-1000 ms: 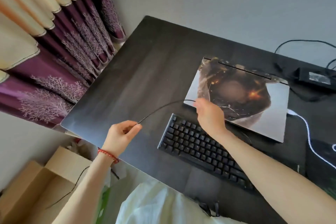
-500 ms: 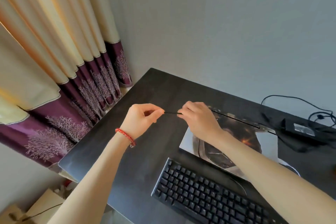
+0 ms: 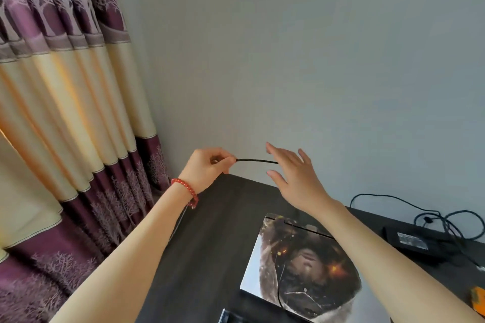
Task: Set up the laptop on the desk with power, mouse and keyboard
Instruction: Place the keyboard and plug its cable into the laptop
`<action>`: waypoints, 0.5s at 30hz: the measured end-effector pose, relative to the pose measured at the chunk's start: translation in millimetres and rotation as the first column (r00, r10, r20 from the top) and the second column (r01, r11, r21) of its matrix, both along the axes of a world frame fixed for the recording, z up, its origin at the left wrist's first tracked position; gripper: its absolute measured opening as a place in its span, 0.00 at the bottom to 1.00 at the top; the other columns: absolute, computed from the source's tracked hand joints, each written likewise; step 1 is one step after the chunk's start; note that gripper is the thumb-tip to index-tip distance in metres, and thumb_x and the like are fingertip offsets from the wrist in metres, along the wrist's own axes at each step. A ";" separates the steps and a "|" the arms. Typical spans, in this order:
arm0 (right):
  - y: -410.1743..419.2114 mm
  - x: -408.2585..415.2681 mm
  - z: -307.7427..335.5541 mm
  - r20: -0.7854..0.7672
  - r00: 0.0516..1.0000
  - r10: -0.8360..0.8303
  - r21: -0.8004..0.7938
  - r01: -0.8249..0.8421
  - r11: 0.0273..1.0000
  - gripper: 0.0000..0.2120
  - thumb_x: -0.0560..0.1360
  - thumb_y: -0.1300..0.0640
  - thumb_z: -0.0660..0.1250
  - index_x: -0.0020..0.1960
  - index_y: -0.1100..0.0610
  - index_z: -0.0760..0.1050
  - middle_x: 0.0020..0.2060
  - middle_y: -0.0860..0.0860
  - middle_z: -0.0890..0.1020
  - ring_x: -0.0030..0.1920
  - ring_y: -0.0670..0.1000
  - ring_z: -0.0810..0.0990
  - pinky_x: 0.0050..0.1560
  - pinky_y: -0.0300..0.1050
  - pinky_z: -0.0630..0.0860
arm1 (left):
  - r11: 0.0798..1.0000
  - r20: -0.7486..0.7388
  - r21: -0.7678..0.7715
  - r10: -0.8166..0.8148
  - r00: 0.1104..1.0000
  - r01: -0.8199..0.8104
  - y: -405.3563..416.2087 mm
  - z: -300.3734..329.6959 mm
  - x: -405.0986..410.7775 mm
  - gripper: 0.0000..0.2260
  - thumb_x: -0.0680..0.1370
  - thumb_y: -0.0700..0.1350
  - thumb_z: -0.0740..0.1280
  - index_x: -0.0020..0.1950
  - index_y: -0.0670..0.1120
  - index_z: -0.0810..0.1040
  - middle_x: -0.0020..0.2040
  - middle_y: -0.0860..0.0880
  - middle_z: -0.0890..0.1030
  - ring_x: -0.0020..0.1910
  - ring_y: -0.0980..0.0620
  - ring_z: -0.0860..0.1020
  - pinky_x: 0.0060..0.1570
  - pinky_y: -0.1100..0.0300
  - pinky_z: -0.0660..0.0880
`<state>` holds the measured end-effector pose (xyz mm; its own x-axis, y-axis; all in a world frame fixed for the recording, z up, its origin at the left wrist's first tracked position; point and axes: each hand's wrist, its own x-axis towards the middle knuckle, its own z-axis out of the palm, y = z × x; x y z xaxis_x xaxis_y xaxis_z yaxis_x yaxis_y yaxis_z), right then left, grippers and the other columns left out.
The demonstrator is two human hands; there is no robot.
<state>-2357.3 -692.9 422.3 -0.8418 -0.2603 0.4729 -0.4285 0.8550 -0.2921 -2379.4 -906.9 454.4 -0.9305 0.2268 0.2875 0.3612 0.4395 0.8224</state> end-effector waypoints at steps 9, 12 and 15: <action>58.6 -24.5 56.8 -0.056 0.816 -0.575 -0.564 0.450 0.692 0.13 0.79 0.59 0.53 0.52 0.56 0.76 0.46 0.55 0.83 0.45 0.60 0.80 0.44 0.49 0.74 | 0.966 0.132 0.226 -0.162 0.978 0.129 36.5 56.5 -28.1 0.03 0.76 0.41 0.66 0.45 0.46 0.80 0.28 0.51 0.74 0.20 0.60 0.65 0.20 0.69 0.64; 100.2 -26.4 54.0 0.167 0.704 -0.690 -0.595 0.630 0.498 0.15 0.78 0.60 0.51 0.55 0.55 0.75 0.49 0.58 0.82 0.50 0.62 0.79 0.49 0.52 0.74 | 0.995 0.162 0.080 -0.064 0.985 0.051 27.1 42.6 -33.6 0.05 0.76 0.43 0.65 0.47 0.43 0.79 0.31 0.50 0.75 0.24 0.58 0.68 0.25 0.67 0.66; 110.1 -18.9 38.8 0.226 0.679 -0.698 -0.411 0.716 0.564 0.16 0.78 0.61 0.53 0.62 0.57 0.72 0.59 0.58 0.78 0.57 0.61 0.76 0.55 0.52 0.71 | 0.997 0.020 -0.059 0.045 0.999 -0.044 26.6 36.1 -37.7 0.07 0.76 0.44 0.65 0.46 0.43 0.80 0.32 0.52 0.75 0.31 0.57 0.71 0.33 0.67 0.68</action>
